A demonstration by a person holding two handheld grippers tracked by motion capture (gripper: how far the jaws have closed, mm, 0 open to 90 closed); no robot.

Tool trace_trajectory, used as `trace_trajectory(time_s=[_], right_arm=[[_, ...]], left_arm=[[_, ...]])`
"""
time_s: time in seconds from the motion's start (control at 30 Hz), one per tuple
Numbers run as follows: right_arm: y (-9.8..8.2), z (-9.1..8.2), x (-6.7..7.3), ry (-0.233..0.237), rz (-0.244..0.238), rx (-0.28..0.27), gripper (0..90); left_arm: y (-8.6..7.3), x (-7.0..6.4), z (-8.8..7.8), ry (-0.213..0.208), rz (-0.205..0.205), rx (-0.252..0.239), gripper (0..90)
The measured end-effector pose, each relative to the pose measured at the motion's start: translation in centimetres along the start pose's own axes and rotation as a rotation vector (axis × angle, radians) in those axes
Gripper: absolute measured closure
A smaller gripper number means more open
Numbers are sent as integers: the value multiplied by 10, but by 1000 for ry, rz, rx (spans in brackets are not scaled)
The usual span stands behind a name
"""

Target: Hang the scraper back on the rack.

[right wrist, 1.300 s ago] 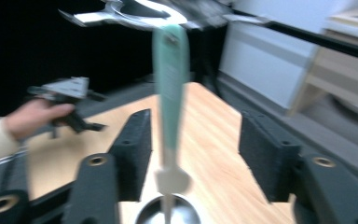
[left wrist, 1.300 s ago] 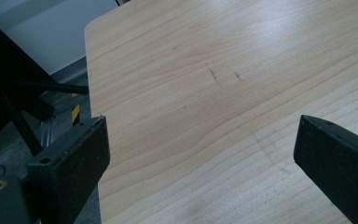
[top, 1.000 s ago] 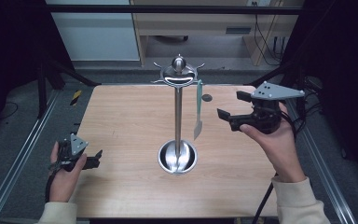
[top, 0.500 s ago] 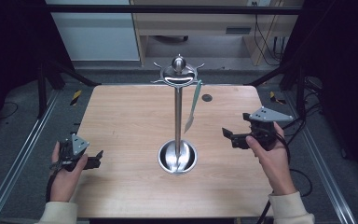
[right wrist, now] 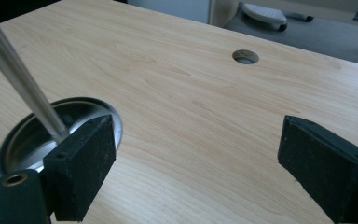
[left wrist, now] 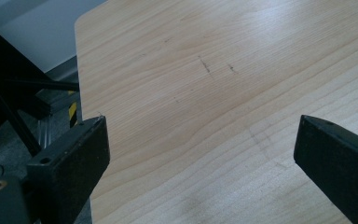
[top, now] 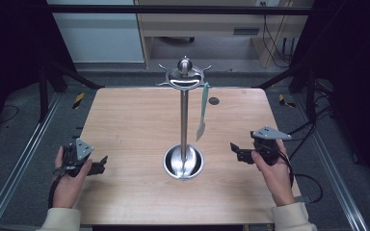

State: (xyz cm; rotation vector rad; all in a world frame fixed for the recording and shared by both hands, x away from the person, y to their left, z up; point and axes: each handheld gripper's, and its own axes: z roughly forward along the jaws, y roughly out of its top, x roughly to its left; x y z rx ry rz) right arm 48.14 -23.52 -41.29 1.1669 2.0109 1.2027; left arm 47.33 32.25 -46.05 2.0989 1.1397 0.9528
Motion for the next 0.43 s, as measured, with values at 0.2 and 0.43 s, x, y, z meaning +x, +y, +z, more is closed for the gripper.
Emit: trace_trajectory(time_s=[0.2,0.43], right_arm=[[-24,13,2,-12,11,19,120],[-37,25,3,-40,1,66,130]], left_arm=[[-1,-3,3,-6,-10,9,32],[-1,-3,7,-7,-15,11,32]])
